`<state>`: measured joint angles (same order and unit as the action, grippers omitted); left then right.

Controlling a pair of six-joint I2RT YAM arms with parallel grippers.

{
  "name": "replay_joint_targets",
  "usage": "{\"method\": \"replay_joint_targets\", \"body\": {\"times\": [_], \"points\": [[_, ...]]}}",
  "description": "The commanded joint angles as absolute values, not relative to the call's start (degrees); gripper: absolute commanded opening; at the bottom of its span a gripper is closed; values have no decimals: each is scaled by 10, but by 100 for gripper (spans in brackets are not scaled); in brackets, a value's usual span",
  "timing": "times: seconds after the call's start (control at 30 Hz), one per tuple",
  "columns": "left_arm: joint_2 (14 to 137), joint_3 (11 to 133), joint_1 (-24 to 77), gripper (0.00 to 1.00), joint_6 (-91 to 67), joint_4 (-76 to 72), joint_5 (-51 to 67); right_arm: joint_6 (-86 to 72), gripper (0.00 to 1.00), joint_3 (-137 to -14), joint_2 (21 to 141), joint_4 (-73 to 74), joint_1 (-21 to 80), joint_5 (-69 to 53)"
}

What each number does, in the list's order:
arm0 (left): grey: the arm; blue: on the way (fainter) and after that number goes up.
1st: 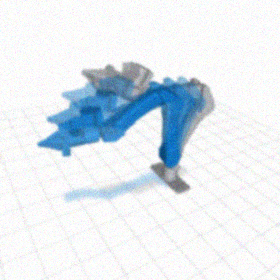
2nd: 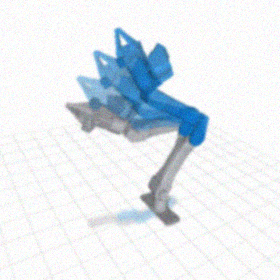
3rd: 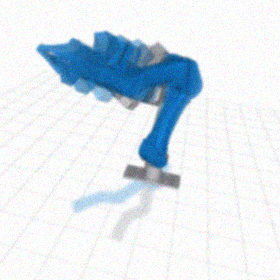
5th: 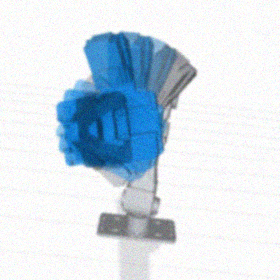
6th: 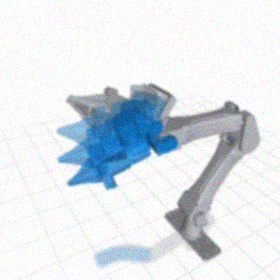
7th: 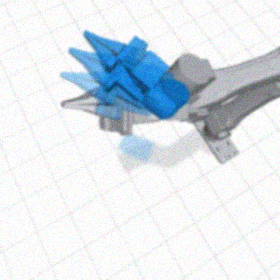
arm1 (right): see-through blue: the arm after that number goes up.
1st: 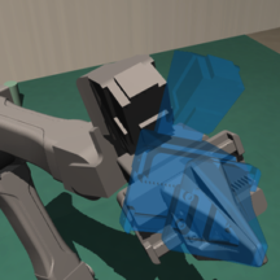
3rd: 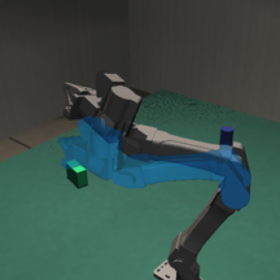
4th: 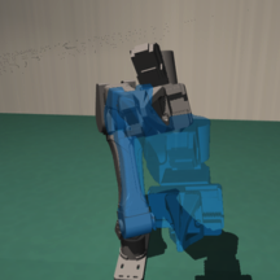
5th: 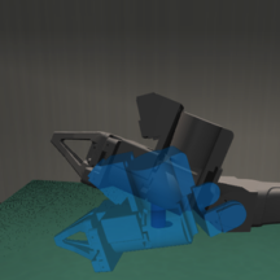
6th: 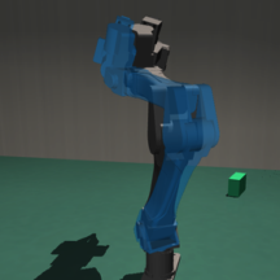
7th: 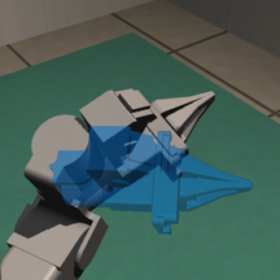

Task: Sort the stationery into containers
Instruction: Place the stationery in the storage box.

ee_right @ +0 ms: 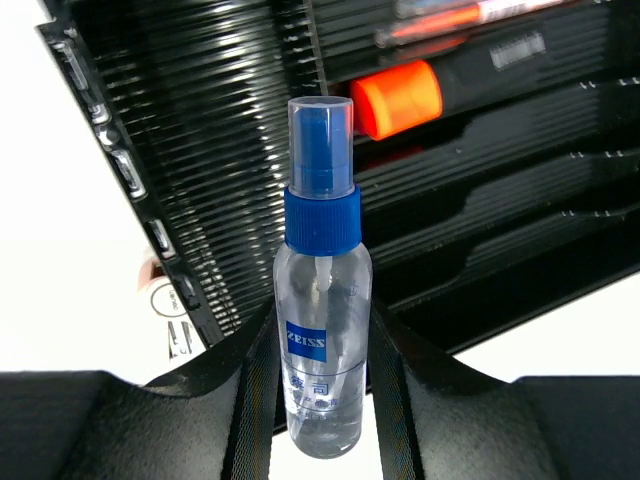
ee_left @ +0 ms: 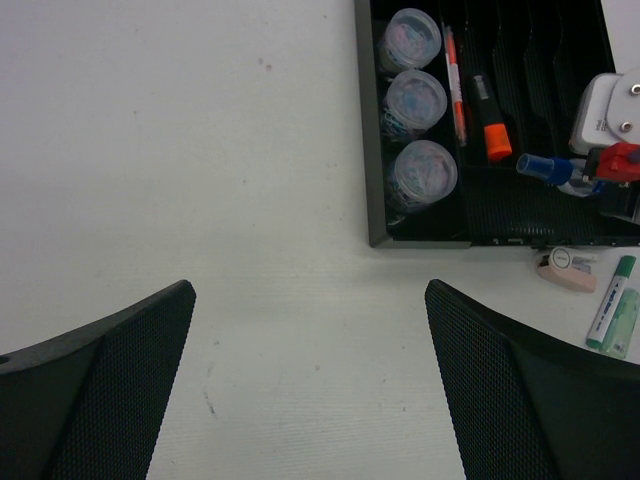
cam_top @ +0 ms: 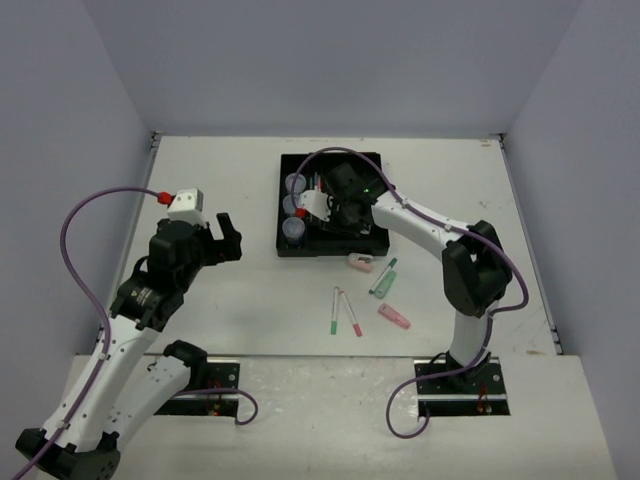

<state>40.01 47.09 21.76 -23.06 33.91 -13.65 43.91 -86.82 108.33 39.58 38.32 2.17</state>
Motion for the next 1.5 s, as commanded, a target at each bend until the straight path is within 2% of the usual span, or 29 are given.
{"method": "replay_joint_targets", "body": {"times": [0.0, 0.13, 0.4, 0.57, 0.63, 0.77, 0.8, 0.83, 0.87, 1.2, 1.33, 1.43, 1.47], "points": [[396, 467, 213, 100, -217, 316, -130, 485, 0, -866, 1082, 385, 387, 2], [396, 466, 213, 100, -217, 316, -128, 487, 1, -855, 1084, 389, 387, -16], [393, 466, 213, 100, -216, 316, -127, 485, 10, -856, 1093, 393, 387, -14], [393, 465, 213, 100, -216, 315, -125, 482, 19, -852, 1076, 396, 388, -20], [392, 466, 213, 100, -216, 315, -124, 475, 27, -853, 1065, 395, 387, -23], [391, 466, 213, 100, -216, 315, -123, 468, 32, -854, 1043, 392, 388, -29], [391, 465, 213, 100, -216, 315, -123, 466, 36, -853, 1036, 392, 388, -33], [391, 466, 213, 100, -215, 315, -123, 466, 87, -855, 1028, 396, 388, -39], [391, 466, 213, 100, -215, 315, -123, 466, 99, -856, 1024, 396, 387, -42], [392, 466, 213, 100, -214, 315, -123, 448, 99, -852, 998, 387, 387, -32], [389, 465, 213, 100, -215, 315, -126, 401, 99, -840, 945, 361, 387, -9], [391, 467, 213, 100, -215, 315, -125, 283, 99, -798, 859, 284, 386, 113], [392, 467, 213, 100, -215, 316, -127, 192, 99, -781, 840, 220, 384, 204]]}}
